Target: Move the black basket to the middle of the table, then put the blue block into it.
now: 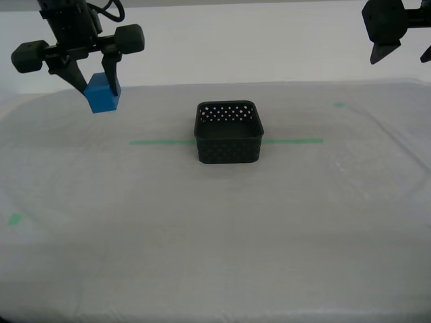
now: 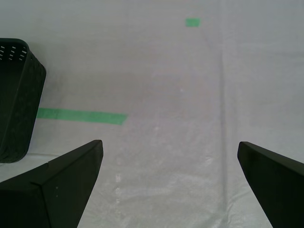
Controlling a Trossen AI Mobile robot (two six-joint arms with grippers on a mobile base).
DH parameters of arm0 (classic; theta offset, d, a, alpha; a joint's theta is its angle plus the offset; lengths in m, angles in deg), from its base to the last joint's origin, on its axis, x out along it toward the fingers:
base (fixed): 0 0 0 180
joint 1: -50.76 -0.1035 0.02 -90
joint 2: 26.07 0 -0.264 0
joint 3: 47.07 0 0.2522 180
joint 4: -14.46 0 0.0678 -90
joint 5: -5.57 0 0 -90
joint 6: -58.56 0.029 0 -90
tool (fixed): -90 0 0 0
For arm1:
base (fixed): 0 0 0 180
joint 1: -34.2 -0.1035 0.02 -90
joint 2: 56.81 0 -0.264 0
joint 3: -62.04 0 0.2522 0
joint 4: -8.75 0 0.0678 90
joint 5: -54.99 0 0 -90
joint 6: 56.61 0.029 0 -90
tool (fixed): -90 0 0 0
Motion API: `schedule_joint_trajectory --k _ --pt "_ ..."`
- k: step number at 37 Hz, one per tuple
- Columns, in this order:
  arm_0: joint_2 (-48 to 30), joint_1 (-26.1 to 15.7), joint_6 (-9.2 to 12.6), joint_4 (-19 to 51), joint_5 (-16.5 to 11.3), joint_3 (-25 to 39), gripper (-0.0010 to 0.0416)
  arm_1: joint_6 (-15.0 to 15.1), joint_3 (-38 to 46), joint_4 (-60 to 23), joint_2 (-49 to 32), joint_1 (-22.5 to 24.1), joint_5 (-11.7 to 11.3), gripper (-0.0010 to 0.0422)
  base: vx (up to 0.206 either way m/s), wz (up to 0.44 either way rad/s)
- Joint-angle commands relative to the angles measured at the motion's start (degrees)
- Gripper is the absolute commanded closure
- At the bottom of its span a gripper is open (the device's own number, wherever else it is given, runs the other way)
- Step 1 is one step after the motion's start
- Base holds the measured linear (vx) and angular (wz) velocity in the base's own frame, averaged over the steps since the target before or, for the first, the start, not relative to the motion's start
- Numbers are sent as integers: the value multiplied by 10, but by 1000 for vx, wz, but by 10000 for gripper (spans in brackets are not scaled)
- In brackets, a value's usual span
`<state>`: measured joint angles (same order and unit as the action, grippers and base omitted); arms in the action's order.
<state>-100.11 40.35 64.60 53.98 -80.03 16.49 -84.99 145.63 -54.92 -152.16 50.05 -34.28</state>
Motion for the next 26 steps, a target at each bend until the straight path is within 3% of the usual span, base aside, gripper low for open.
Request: schedule_joint_trajectory --k 1,26 --pt "0 0 -1 0 2 1 7 -5 12 -3 0 7 -1 412 0 0" --pt "0 0 -1 0 2 1 7 -43 74 -10 0 68 -9 413 0 0"
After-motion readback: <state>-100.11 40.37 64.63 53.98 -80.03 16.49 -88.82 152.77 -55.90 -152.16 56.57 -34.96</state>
